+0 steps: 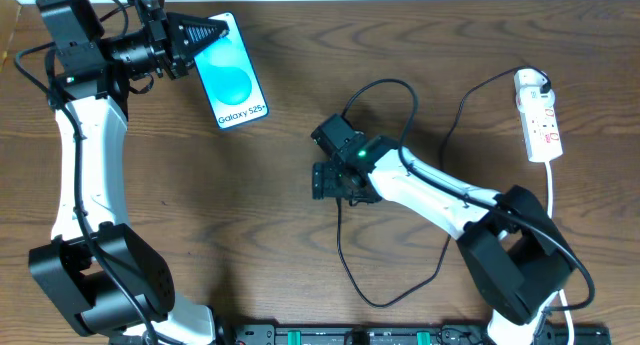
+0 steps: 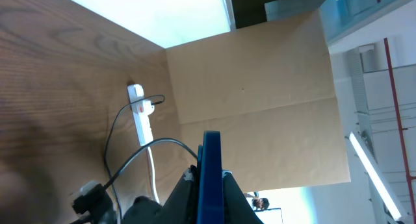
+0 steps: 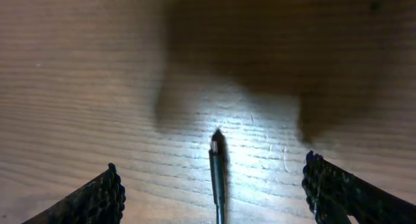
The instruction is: Plug charger to phone and switch on socket
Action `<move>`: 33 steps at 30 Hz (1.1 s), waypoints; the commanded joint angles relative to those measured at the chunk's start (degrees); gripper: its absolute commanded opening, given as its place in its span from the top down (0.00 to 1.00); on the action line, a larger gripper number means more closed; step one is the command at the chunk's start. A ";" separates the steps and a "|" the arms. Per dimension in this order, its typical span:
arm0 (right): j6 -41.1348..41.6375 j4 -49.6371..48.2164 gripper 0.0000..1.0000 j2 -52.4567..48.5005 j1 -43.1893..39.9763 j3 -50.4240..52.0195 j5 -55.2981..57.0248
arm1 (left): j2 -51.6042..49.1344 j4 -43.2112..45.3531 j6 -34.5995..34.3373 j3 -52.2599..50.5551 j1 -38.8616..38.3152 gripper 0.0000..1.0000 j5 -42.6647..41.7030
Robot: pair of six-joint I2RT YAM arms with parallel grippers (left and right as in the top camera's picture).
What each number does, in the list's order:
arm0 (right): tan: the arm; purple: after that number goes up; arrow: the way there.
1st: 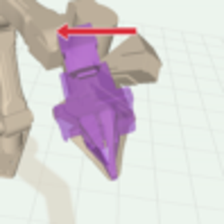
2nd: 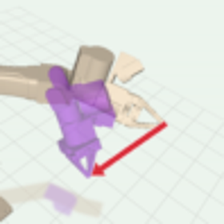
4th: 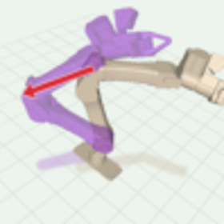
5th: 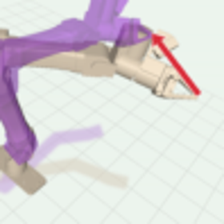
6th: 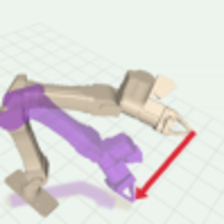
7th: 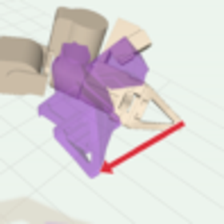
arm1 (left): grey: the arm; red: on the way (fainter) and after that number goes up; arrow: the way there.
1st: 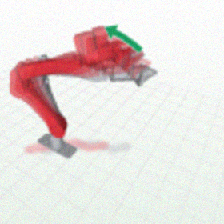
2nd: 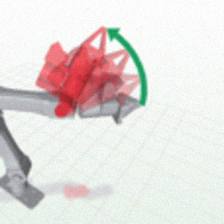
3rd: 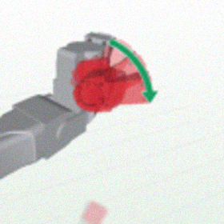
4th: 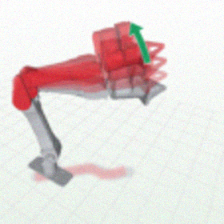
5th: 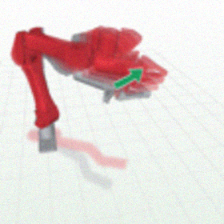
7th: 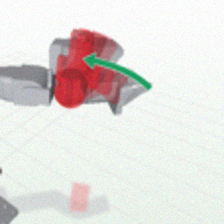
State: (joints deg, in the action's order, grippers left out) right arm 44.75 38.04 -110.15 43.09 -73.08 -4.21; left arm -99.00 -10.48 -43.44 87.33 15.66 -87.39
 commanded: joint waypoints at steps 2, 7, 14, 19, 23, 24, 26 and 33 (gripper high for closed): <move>1.49 1.62 0.15 -0.92 1.29 -1.20 2.32 | 0.13 0.11 0.37 -0.13 0.28 0.93 -2.58; 1.60 2.71 0.15 -0.94 2.29 -1.16 2.91 | 0.13 0.11 0.37 -0.13 0.28 0.93 -2.58; 3.26 3.78 0.16 -2.54 3.98 -1.16 4.70 | 0.13 0.11 0.37 -0.13 0.28 0.93 -2.60; 3.45 4.81 0.16 -3.89 4.00 -1.16 4.72 | 0.13 0.11 0.37 -0.13 0.28 0.93 -2.58; 3.45 4.85 0.24 -4.11 4.07 -1.16 4.72 | 0.13 0.09 0.37 -0.13 0.28 0.93 -2.58; 3.45 4.87 0.28 -4.11 4.07 -1.16 4.72 | 0.13 0.09 0.37 -0.13 0.28 0.93 -2.58; 3.45 4.94 0.42 -4.11 4.07 -1.16 4.72 | 0.13 0.09 0.37 -0.13 0.28 0.93 -2.58; 3.45 5.05 0.88 -4.11 4.07 -1.16 4.70 | 0.13 0.11 0.37 -0.13 0.28 0.93 -2.60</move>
State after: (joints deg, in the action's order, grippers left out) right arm 47.83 42.87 -113.51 46.85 -73.45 -0.19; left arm -99.00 -10.48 -43.42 87.33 15.66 -87.39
